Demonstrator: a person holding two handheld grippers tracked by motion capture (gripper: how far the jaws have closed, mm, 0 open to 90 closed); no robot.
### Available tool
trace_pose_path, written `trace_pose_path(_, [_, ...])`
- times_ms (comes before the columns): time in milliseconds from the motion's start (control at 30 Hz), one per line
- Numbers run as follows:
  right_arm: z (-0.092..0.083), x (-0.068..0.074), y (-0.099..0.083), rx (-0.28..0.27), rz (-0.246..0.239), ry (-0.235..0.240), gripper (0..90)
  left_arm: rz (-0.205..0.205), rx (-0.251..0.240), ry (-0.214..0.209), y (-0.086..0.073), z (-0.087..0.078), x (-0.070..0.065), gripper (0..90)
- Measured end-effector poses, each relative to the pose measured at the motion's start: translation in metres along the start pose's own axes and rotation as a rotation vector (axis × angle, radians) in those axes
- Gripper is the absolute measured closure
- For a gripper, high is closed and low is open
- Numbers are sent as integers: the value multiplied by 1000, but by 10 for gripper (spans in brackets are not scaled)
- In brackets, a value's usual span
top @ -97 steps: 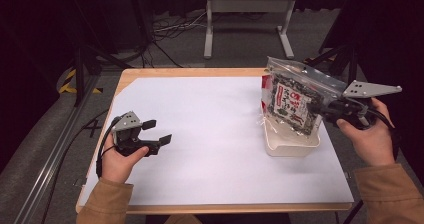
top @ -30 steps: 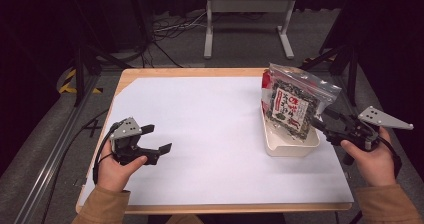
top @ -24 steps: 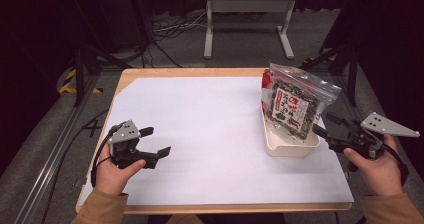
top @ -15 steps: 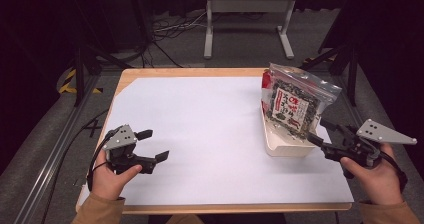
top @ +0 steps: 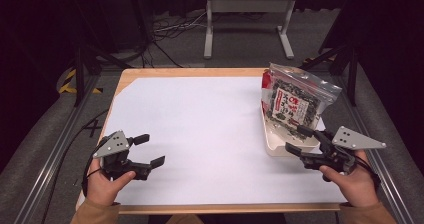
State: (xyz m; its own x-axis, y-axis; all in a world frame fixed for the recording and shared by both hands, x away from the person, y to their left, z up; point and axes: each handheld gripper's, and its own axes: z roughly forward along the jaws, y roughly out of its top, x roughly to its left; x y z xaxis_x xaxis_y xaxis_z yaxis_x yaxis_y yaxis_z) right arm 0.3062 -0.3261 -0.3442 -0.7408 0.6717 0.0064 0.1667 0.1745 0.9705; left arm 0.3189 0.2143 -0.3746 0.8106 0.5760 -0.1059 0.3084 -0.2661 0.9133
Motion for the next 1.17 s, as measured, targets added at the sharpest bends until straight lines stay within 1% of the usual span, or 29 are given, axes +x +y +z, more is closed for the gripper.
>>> trace_pose_path(33, [8, 5, -2, 1, -6, 25, 287, 0, -5, 2, -1, -1, 1, 104])
trace_pose_path(67, [8, 5, -2, 1, -6, 25, 287, -1, -7, 1, -2, -1, 1, 104])
trace_pose_path(167, [19, 11, -6, 12, -19, 50, 281, -3, -14, 4, -5, -1, 2, 104])
trace_pose_path(233, [28, 13, -11, 32, -19, 69, 279, -11, -18, 5, -6, -1, 2, 103])
trace_pose_path(267, [32, 14, -13, 36, -19, 75, 279, -6, -20, 8, -7, -1, 3, 100])
trace_pose_path(400, [45, 20, -20, 39, -19, 103, 279, -21, -22, 12, -10, -1, 6, 77])
trace_pose_path(433, [48, 21, -22, 38, -24, 105, 280, -34, -28, 10, -11, 0, 6, 76])
trace_pose_path(467, [51, 23, -23, 35, -34, 108, 280, -32, -27, 12, -12, 0, 7, 75])
trace_pose_path(500, [53, 24, -25, 32, -36, 111, 279, -42, -31, 9, -13, 0, 7, 75])
trace_pose_path(600, [57, 28, -29, 25, -37, 121, 280, -34, -34, 13, -16, 2, 9, 74])
trace_pose_path(633, [59, 30, -31, 32, -36, 126, 279, -30, -30, 14, -16, 2, 9, 75])
trace_pose_path(667, [60, 31, -32, 33, -36, 127, 280, -43, -33, 12, -17, 3, 9, 75])
trace_pose_path(733, [63, 33, -35, 35, -32, 130, 279, -45, -34, 10, -19, 4, 10, 75])
trace_pose_path(900, [71, 39, -46, 47, -26, 139, 274, -31, -45, 19, -22, 6, 10, 74])
trace_pose_path(1033, [76, 40, -52, 54, -16, 137, 267, -20, -38, 21, -23, 6, 11, 74])
trace_pose_path(1167, [76, 39, -54, 45, -6, 117, 253, -19, -36, 23, -24, 5, 11, 74])
